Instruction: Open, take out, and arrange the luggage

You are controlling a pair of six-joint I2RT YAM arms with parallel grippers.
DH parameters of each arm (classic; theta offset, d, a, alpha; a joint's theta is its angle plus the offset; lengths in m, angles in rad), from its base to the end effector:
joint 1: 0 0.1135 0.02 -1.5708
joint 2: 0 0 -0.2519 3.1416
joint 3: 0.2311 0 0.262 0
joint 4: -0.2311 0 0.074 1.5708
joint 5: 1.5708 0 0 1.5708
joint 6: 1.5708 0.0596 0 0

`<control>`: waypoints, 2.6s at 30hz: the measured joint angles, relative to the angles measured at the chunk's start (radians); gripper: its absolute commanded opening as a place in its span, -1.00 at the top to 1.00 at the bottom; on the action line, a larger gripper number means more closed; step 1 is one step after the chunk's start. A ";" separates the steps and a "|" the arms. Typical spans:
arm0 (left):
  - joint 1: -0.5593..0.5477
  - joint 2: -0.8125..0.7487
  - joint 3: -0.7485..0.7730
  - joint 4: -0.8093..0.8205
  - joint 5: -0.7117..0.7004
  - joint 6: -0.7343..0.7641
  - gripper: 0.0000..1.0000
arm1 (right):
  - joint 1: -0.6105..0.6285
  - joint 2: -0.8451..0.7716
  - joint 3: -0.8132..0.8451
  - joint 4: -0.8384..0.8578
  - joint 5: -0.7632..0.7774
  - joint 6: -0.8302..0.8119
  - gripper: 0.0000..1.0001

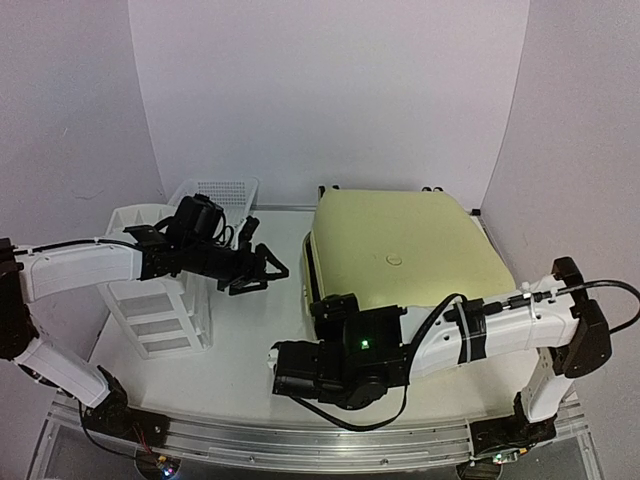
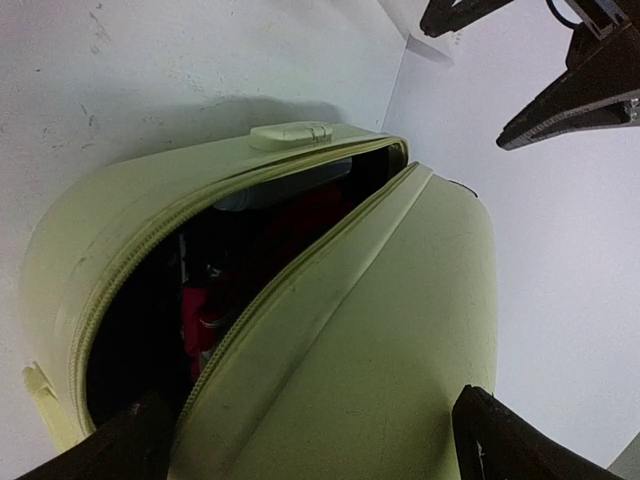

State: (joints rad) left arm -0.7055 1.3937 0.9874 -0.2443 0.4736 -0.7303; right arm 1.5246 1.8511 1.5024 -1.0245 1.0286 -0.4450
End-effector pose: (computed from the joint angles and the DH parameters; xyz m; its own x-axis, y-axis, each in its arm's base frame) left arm 0.2372 -0.2377 0.2388 -0.9127 -0.0024 -0.4085 0.3281 0.5914 -0.7366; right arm 0.0681 0.3677 0.2221 0.1777 -0.9667 0.1843 -0.4777 -0.2485 -0.8426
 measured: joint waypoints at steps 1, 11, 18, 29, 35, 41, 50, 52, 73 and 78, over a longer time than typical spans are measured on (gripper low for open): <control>0.000 0.003 0.000 0.004 0.006 -0.012 -0.30 | -0.004 0.000 0.000 0.005 0.000 0.000 -0.97; -0.002 0.106 -0.002 0.080 0.077 -0.215 -0.03 | -0.018 -0.027 0.002 0.017 -0.004 0.000 -0.97; -0.056 0.146 0.020 0.088 0.000 -0.234 -0.33 | -0.047 -0.099 0.002 0.032 -0.005 0.008 -0.97; -0.114 0.320 0.221 0.098 -0.024 -0.228 -0.35 | -0.083 -0.174 -0.019 0.062 -0.021 0.008 -0.96; -0.125 0.368 0.306 0.082 -0.024 -0.185 -0.42 | -0.093 -0.198 -0.041 0.073 -0.026 0.025 -0.96; -0.128 0.378 0.360 0.033 -0.023 -0.127 -0.48 | -0.113 -0.233 0.005 0.031 -0.130 0.167 -0.96; -0.135 0.401 0.460 0.002 0.018 -0.081 -0.53 | -0.138 -0.282 0.201 -0.106 -0.450 0.458 -0.96; -0.135 0.407 0.475 0.003 0.023 -0.079 -0.54 | -0.138 -0.280 0.236 -0.141 -0.452 0.488 -0.97; -0.139 0.446 0.588 0.010 0.048 -0.070 -0.58 | -0.156 0.119 0.423 -0.283 0.257 0.101 -0.96; -0.139 0.446 0.591 0.011 0.049 -0.069 -0.59 | -0.212 0.119 0.389 -0.285 0.340 0.093 -0.97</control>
State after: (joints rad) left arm -0.8448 1.8400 1.5784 -0.2333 0.5224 -0.7994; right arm 1.3125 1.9705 1.8919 -1.3090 1.3682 -0.3515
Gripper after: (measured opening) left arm 0.790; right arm 0.983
